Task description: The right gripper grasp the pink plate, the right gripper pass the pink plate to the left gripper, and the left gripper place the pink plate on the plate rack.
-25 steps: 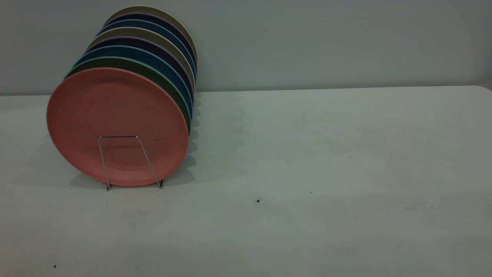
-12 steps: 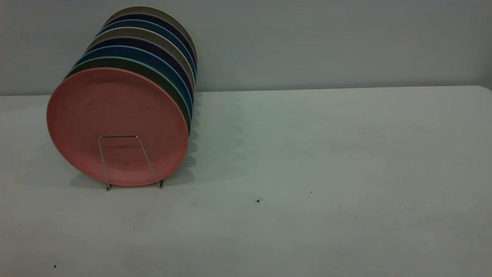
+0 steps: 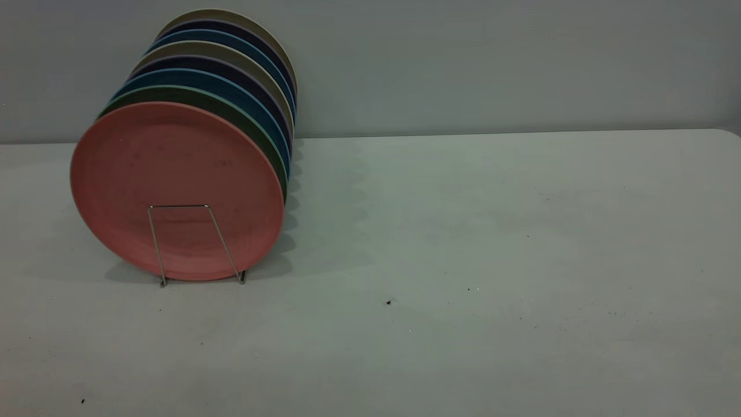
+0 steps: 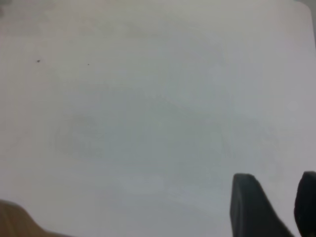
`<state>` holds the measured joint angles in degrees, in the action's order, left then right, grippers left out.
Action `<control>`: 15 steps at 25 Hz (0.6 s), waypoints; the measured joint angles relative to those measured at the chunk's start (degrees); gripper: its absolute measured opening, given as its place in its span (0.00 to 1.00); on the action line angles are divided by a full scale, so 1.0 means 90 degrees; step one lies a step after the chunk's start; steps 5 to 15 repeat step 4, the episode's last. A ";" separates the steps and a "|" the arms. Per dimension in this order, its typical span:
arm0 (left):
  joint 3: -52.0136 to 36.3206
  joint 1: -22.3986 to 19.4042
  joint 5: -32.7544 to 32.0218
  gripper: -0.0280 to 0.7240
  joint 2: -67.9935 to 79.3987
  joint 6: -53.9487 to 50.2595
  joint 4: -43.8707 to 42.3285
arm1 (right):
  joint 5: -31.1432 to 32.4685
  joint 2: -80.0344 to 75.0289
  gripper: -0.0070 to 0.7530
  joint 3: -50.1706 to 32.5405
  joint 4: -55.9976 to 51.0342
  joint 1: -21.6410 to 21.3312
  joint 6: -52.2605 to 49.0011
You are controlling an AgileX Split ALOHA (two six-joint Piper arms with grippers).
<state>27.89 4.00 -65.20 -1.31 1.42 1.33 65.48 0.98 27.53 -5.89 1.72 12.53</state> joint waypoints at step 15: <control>0.0000 0.0000 0.0000 0.58 0.0000 0.0000 0.0000 | 0.0000 0.0000 0.32 0.0000 0.0000 0.0000 0.0000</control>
